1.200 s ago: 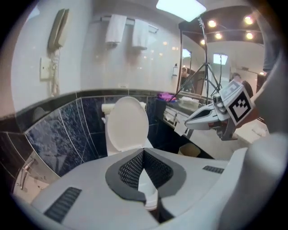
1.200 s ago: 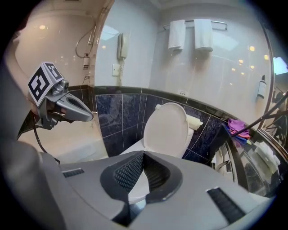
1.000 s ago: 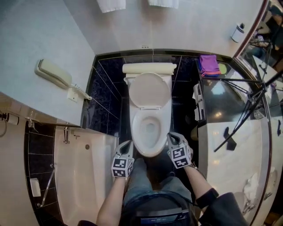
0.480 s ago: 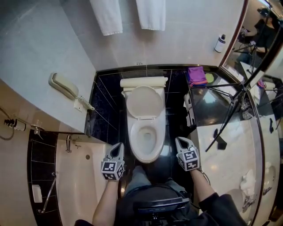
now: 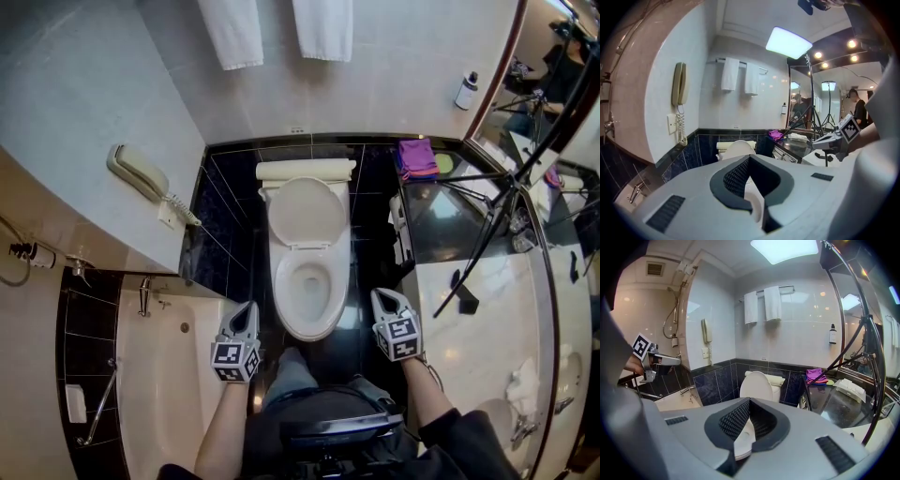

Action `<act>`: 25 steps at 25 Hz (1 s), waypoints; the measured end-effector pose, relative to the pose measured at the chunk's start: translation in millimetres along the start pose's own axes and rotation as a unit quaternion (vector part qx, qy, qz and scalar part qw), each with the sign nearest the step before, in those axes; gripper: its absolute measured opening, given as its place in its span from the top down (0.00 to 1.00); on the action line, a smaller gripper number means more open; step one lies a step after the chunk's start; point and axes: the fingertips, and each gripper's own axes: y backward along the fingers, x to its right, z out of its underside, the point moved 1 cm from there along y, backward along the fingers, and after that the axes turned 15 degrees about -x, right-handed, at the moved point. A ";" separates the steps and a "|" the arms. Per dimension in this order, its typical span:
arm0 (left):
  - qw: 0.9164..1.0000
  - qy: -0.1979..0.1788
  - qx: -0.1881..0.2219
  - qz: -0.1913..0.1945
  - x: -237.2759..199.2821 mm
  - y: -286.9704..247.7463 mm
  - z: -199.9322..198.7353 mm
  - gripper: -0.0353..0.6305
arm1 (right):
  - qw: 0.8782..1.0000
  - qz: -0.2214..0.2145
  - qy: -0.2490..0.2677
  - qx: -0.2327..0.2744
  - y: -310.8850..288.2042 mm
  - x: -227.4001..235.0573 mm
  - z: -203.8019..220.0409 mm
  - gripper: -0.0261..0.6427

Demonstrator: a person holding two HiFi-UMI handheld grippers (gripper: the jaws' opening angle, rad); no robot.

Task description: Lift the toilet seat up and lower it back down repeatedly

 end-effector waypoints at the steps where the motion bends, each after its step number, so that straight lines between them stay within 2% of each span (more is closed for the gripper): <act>1: 1.000 0.001 0.000 -0.001 0.4 1.0 1.3 0.95 | 1.000 -0.001 0.001 -0.001 0.2 -0.7 1.6 0.93; 10: 1.000 -0.023 0.005 -0.005 8.3 -3.4 -6.8 0.95 | 1.000 -0.006 -0.009 -0.010 -8.0 1.0 11.9 0.93; 15: 0.998 -0.061 0.000 0.005 20.1 -24.0 -10.0 0.95 | 0.999 0.001 -0.023 -0.028 -29.1 6.6 28.3 0.92; 18: 0.996 -0.085 -0.006 0.016 26.6 -46.1 -10.1 0.95 | 0.998 -0.005 -0.032 -0.050 -55.5 11.6 46.2 0.81; 20: 0.994 -0.102 -0.015 0.022 29.3 -60.5 -7.0 0.95 | 0.996 -0.019 -0.063 -0.065 -72.4 11.5 58.8 0.71; 25: 0.989 -0.139 -0.040 0.044 34.8 -97.7 9.8 0.95 | 0.978 -0.051 -0.172 -0.108 -125.6 10.8 106.2 0.63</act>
